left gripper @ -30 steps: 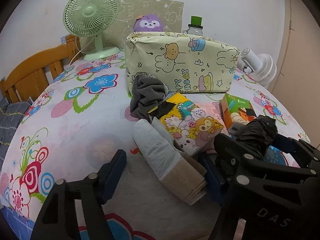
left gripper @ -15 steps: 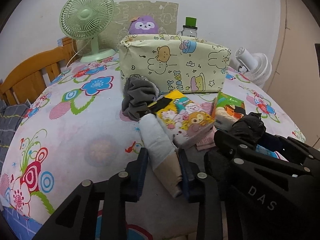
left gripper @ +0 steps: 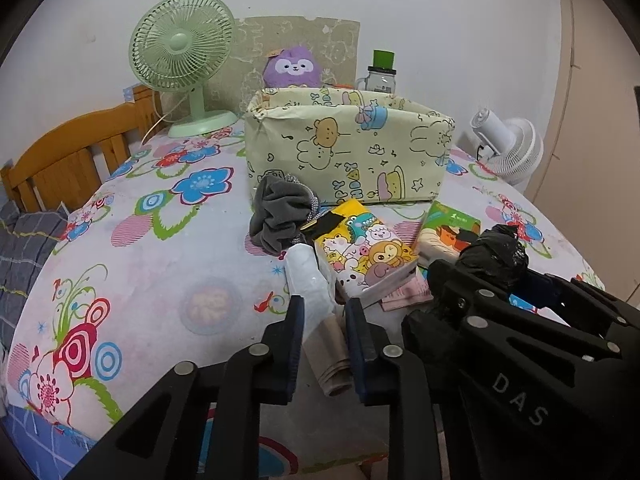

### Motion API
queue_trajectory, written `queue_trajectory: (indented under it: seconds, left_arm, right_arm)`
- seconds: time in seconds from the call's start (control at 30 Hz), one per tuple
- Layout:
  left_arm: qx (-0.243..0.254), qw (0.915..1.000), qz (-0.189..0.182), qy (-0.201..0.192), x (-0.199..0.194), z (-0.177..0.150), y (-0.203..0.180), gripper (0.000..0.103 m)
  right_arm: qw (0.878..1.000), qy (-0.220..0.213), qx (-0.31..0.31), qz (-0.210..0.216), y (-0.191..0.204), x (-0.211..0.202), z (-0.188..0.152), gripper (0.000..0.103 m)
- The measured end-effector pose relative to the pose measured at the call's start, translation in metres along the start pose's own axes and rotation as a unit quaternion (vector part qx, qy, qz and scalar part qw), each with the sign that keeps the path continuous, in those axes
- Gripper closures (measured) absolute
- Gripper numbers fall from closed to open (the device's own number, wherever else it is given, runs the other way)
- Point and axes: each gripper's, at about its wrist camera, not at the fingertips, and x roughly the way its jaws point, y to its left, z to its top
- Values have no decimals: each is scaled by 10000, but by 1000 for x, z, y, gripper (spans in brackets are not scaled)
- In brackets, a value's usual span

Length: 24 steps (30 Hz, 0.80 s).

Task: Organize soft objects
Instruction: 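Close the left tool on the white rolled cloth while the right tool holds the black bag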

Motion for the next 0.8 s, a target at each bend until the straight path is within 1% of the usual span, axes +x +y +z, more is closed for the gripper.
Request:
queue_trajectory:
  seconds: [0.13, 0.23, 0.3, 0.4, 0.8]
  left_arm:
    - [-143, 9999, -46, 78, 3, -1, 4, 89]
    - [-205, 9997, -40, 118, 6, -2, 7, 93]
    - [-191, 9998, -50, 102, 6, -2, 8, 99]
    - [-147, 9999, 10, 53, 3, 0, 7, 101]
    - [-130, 9998, 18, -119, -13, 11, 4, 102]
  right_arm:
    - [10000, 17, -13, 17, 1, -1, -1, 51]
    - [10000, 33, -30, 10, 2, 0, -1, 50]
    - [10000, 48, -31, 16, 4, 1, -1, 51]
    - [10000, 35, 2, 23, 3, 1, 0, 51]
    - [9998, -152, 41, 96, 4, -12, 11, 50]
